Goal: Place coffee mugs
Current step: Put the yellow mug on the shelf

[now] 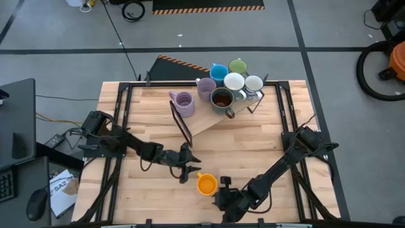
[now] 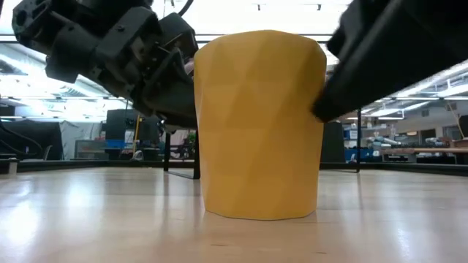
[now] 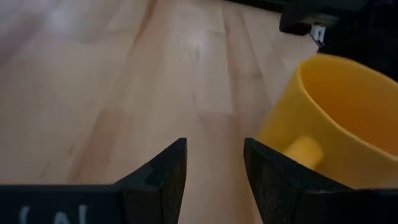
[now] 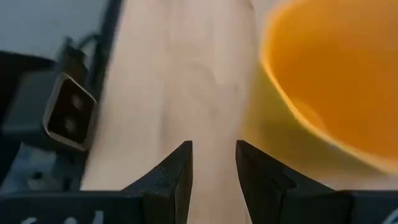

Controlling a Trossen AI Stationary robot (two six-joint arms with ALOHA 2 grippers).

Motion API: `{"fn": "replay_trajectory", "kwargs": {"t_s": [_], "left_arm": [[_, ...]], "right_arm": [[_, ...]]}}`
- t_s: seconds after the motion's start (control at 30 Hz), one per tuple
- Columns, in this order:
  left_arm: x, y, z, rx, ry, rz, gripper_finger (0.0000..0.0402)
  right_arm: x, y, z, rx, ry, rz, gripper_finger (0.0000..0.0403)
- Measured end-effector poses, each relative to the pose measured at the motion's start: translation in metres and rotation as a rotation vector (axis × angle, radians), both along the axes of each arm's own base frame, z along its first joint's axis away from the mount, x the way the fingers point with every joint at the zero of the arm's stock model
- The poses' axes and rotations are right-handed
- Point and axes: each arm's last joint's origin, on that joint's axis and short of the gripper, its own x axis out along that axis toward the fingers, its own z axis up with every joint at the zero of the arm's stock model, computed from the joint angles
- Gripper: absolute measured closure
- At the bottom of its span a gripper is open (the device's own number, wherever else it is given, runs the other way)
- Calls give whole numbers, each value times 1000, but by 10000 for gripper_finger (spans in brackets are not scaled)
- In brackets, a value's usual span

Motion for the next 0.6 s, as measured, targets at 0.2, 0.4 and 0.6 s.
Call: {"fn": "replay_trajectory", "kwargs": {"t_s": [0.2,0.4,0.6], "left_arm": [[-3,-8,-1,-1,10,-36,235],[-10,-24,-2,-8,29,-106,235],[-17,-38,-3,-6,39,-161,235]], "right_arm": [[10,6,-15,11,-74,18,275],[8,5,-17,-23,-62,-6,275],[2,0,-23,-66,21,-25,275]]}}
